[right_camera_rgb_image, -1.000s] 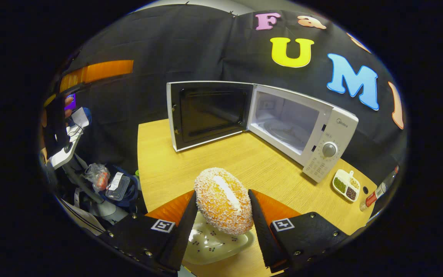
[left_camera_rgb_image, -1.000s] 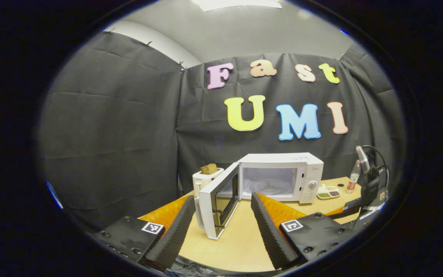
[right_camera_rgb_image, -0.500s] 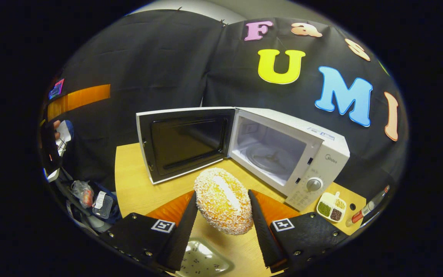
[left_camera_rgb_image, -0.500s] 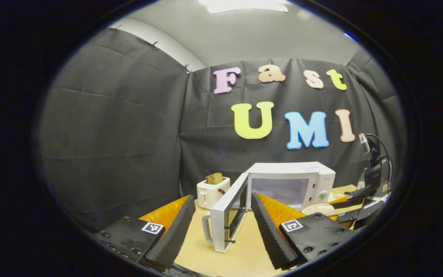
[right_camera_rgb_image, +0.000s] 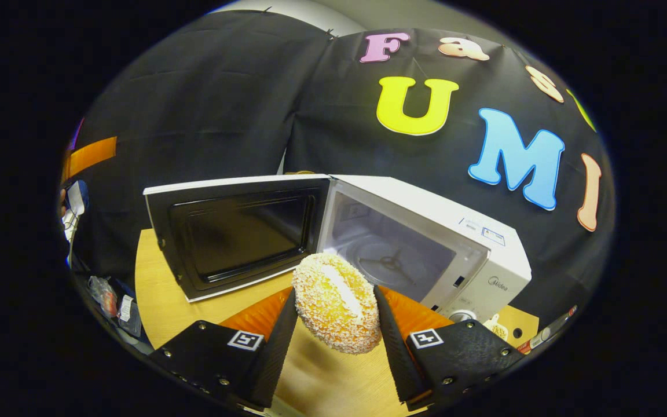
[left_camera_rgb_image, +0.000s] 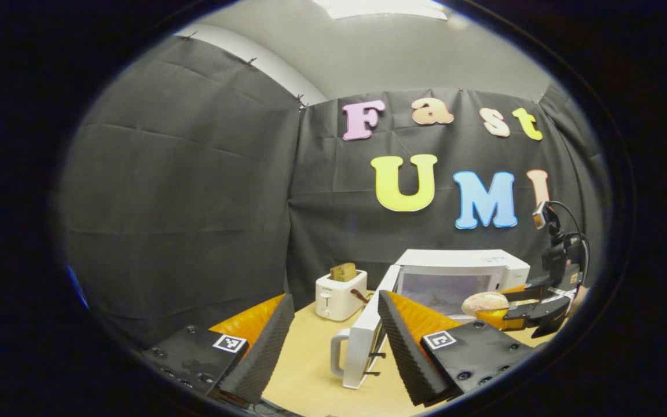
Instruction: Open the microwave oven with the left hand, put the food in, and close the microwave oven.
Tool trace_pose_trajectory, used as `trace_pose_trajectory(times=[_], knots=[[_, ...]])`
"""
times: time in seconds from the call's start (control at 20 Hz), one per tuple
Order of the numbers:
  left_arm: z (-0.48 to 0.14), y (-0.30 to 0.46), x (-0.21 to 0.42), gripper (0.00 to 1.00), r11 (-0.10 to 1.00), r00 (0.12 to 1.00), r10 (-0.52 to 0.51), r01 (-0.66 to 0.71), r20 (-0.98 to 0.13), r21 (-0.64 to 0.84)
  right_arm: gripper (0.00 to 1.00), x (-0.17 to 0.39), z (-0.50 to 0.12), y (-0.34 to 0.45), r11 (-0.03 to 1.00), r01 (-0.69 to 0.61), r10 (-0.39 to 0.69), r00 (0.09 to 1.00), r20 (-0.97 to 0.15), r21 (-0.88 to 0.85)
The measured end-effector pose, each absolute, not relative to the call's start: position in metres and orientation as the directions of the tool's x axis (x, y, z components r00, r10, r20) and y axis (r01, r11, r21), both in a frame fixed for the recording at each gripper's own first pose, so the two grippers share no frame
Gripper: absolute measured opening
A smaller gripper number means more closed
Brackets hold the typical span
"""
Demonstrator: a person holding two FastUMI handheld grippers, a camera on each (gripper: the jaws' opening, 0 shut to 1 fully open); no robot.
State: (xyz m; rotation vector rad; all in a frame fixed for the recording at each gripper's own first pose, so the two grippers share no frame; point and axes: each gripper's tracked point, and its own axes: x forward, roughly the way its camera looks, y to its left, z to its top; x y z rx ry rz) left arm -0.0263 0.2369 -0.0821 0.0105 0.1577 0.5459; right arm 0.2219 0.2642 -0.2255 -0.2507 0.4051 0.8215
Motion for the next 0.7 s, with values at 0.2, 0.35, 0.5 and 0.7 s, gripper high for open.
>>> trace_pose_trajectory(times=[0.2,0.35,0.5,0.7], knots=[[-0.085,0.259,-0.020,0.95,0.841,0.829,0.540,-0.539,-0.146,0.051,0.77,0.254,-0.231,0.280,0.668,-0.739,0.640,0.632,-0.438,-0.090],[-0.087,0.276,-0.013,0.95,0.831,0.819,0.555,-0.552,-0.145,0.062,0.77,0.275,-0.237,0.293,0.674,-0.731,0.628,0.644,-0.438,-0.107],[-0.089,0.294,-0.007,0.95,0.822,0.809,0.568,-0.565,-0.150,0.064,0.77,0.296,-0.247,0.306,0.670,-0.726,0.611,0.658,-0.440,-0.154],[-0.091,0.317,-0.002,0.96,0.808,0.795,0.588,-0.584,-0.151,0.074,0.77,0.318,-0.268,0.324,0.655,-0.724,0.591,0.670,-0.449,-0.216]])
